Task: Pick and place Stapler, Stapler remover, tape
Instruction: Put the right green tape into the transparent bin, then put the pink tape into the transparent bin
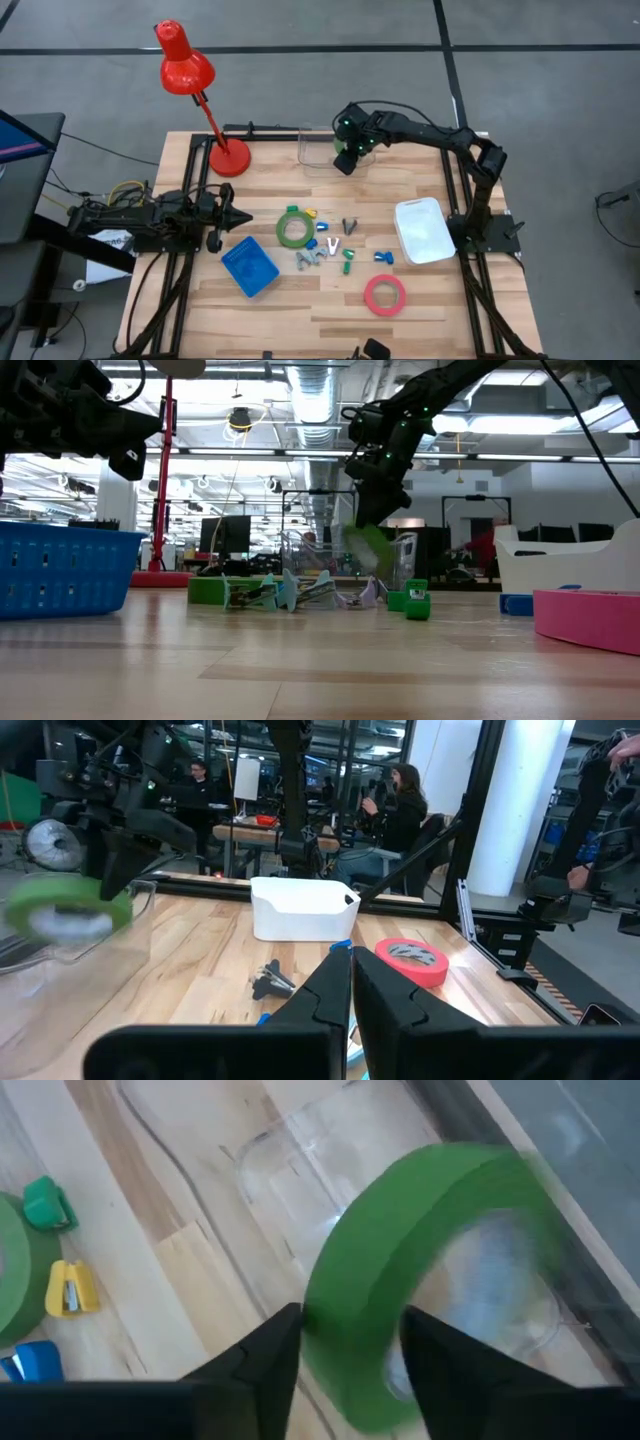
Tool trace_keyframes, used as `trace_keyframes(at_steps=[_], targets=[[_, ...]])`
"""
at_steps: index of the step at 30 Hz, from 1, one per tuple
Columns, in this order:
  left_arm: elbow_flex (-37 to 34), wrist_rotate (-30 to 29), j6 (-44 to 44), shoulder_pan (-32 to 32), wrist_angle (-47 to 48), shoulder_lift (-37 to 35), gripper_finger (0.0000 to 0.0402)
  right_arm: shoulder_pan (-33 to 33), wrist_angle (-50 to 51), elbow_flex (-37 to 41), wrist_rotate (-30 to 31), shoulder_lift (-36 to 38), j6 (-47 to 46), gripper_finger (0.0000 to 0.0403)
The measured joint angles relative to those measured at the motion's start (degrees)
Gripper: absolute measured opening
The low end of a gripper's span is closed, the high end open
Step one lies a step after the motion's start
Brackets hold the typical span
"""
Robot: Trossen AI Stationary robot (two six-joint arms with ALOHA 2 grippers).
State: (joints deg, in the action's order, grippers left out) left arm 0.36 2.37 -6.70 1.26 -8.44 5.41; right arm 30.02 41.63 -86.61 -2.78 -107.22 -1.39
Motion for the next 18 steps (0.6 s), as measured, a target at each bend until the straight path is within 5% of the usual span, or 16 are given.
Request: trace_keyframes(at_steps=[8, 18], targets=[[0.00, -0.01, -0.01, 0.00, -0.36, 0.00, 0.0008, -0.39, 0.11, 0.00, -0.03, 0.02, -0.13, 0.0247], [-0.02, 0.00, 0.00, 0.00, -0.69, 0.00, 0.0008, -2.48, -0.01, 0.00, -0.22, 1.04, 0.18, 0.0255]])
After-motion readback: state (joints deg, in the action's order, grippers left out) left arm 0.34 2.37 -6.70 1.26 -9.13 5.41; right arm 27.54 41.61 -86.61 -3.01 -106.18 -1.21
